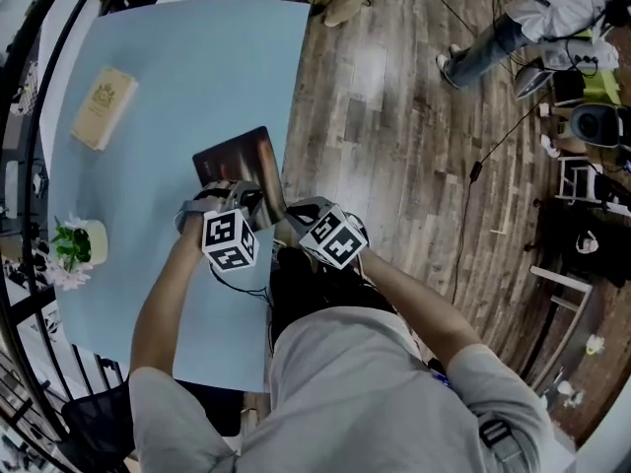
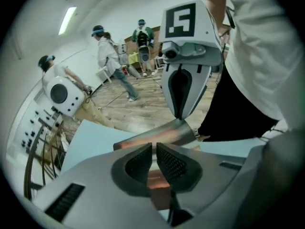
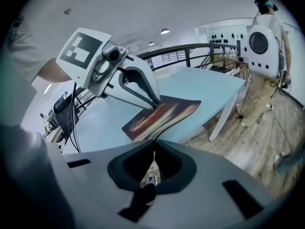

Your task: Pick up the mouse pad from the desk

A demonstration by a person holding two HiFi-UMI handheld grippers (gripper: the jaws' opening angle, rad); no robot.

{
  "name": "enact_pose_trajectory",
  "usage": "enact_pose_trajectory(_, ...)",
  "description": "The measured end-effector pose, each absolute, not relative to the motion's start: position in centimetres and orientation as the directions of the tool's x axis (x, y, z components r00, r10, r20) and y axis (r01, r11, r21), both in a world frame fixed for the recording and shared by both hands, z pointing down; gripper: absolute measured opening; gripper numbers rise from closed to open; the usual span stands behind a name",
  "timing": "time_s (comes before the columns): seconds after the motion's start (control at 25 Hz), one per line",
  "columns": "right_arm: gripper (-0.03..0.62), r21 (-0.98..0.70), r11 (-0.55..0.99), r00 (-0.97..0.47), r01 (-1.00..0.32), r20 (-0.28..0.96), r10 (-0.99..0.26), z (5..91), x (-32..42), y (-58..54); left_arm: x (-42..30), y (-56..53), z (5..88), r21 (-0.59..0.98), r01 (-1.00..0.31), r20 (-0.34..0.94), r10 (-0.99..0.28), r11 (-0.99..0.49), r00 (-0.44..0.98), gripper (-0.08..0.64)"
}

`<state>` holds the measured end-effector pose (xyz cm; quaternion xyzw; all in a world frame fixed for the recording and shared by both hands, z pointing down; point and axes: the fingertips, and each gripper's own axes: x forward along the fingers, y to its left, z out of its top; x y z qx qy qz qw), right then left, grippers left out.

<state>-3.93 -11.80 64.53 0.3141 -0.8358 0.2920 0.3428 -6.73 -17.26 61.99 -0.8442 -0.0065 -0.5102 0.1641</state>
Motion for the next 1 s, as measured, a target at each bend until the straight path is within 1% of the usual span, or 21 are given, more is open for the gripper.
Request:
enact_pose_trajectory(0.12,0.015,-0.237,0.644,-0.549,-0.728,0.764,-0.339,64.5,-3.7,-12.0,-5.5,-17.9,63.0,-0.301,0.339,0.883,-0.126,-0.892,0.452,0.057)
enact_pose_trajectory(0.28,0.015,-0.203,0.650,-0.529,-0.733,0.771,-0.356,64.9,-3.6,-11.9,-4.1,-18.8,64.1,-0.307,0.472,0.898,-0.086,-0.826,0.432,0.115)
enact_pose_trajectory(0.4,0.015,-0.171,0.661,-0.511,-0.731,0.779,-0.364,65.4,-3.6,-11.8,-3.2,-19.2,64.6,-0.319,0.576,0.907,-0.067,-0.752,0.416,0.123)
enact_pose_trajectory(0.52,0.015,-0.128,0.673,-0.488,-0.729,0.786,-0.380,65.6,-3.8,-12.1,-3.0,-19.2,65.2,-0.291,0.688,0.930,-0.027,-0.665,0.367,0.127)
enact_pose_trajectory(0.64,0.015,-0.099,0.695,-0.478,-0.712,0.794,-0.376,65.7,-3.7,-12.0,-2.1,-18.4,65.3,-0.256,0.743,0.940,0.022,-0.618,0.341,0.140)
enact_pose_trajectory(0.84,0.015,-0.059,0.720,-0.461,-0.691,0.803,-0.377,65.8,-3.7,-12.0,-1.6,-17.4,66.6,-0.199,0.839,0.962,0.061,-0.507,0.265,0.166)
enact_pose_trajectory(1.0,0.015,-0.024,0.734,-0.444,-0.679,0.810,-0.384,65.8,-3.8,-12.0,-1.9,-16.4,67.4,-0.144,0.891,0.974,0.096,-0.431,0.204,0.166)
